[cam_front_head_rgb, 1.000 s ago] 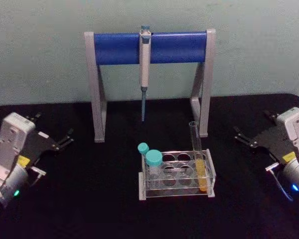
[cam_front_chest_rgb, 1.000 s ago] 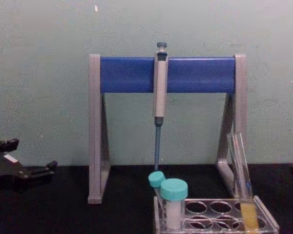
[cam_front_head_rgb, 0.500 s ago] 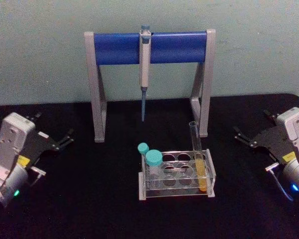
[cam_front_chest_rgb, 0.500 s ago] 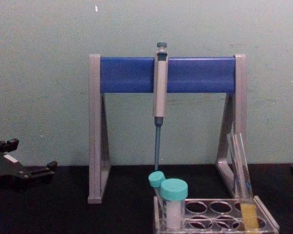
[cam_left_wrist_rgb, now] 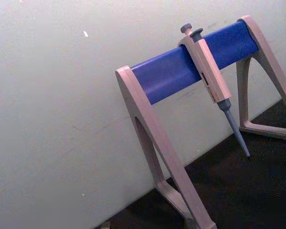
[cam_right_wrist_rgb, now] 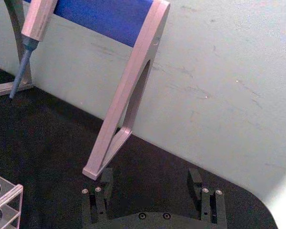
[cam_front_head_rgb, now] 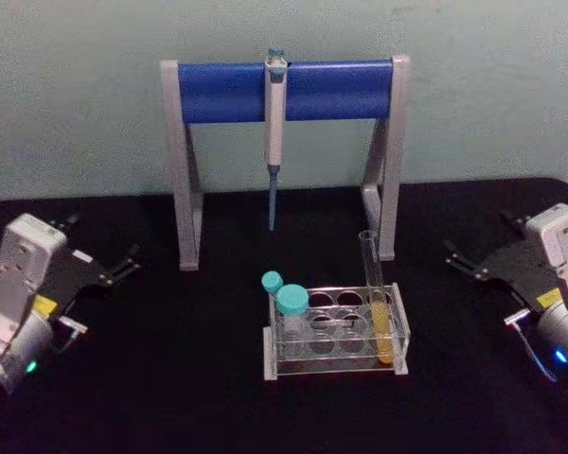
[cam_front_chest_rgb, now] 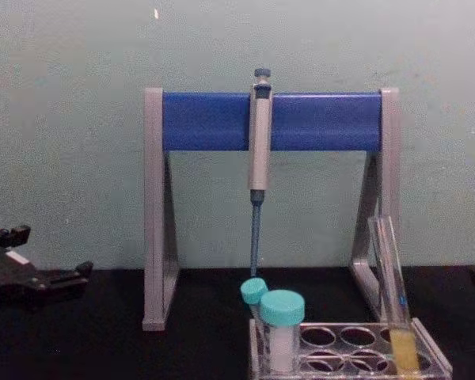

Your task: Pick up the test tube from the test tube rack, shake it, then place it back into the test tube rack.

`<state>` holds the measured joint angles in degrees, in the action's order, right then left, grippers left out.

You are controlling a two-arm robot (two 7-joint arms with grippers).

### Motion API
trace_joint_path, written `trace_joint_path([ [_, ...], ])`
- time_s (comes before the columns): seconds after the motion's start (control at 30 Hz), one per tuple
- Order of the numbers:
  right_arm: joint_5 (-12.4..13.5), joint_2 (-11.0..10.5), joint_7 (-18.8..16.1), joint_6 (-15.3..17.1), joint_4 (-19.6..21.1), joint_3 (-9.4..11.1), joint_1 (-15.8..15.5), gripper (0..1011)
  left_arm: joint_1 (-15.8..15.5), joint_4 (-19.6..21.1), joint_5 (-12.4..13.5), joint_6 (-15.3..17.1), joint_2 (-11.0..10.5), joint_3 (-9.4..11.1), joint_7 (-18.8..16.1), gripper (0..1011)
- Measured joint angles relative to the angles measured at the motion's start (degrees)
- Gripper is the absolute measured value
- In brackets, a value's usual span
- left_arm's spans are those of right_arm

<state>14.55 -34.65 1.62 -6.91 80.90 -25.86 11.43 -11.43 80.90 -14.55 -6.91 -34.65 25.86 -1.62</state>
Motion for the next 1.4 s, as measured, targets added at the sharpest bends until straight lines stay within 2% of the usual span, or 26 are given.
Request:
trace_joint_path([
  [0.17,0.0,0.0,0.0,0.0,0.0,0.0,0.0,1000,0.0,0.0,0.0,0.0,0.0,0.0,0.0,1001],
  [0.43,-0.4,0.3,-1.1,-1.2,0.8,1.9,-1.0,1000,0.0,0.0,0.0,0.0,0.0,0.0,0.0,1001],
  [0.57,0.5,-0.1,-2.6,-2.6,2.2,3.1,-2.0,1000,0.0,0.0,0.0,0.0,0.0,0.0,0.0,1001],
  [0.87,4.7,-1.9,-8.6,-7.8,6.1,6.1,-5.3,1000,0.0,0.0,0.0,0.0,0.0,0.0,0.0,1001],
  [0.9,6.0,-2.2,-10.2,-8.3,6.9,6.5,-5.7,1000,0.0,0.0,0.0,0.0,0.0,0.0,0.0,1001],
  [1.0,7.8,-2.8,-12.6,-8.3,8.2,6.9,-6.3,1000,0.0,0.0,0.0,0.0,0.0,0.0,0.0,1001],
  [1.13,10.4,-3.9,-16.8,-6.7,10.8,7.1,-6.9,1000,0.0,0.0,0.0,0.0,0.0,0.0,0.0,1001],
  [1.4,12.0,-4.5,-23.0,-5.5,12.4,6.3,-7.0,1000,0.0,0.0,0.0,0.0,0.0,0.0,0.0,1001],
])
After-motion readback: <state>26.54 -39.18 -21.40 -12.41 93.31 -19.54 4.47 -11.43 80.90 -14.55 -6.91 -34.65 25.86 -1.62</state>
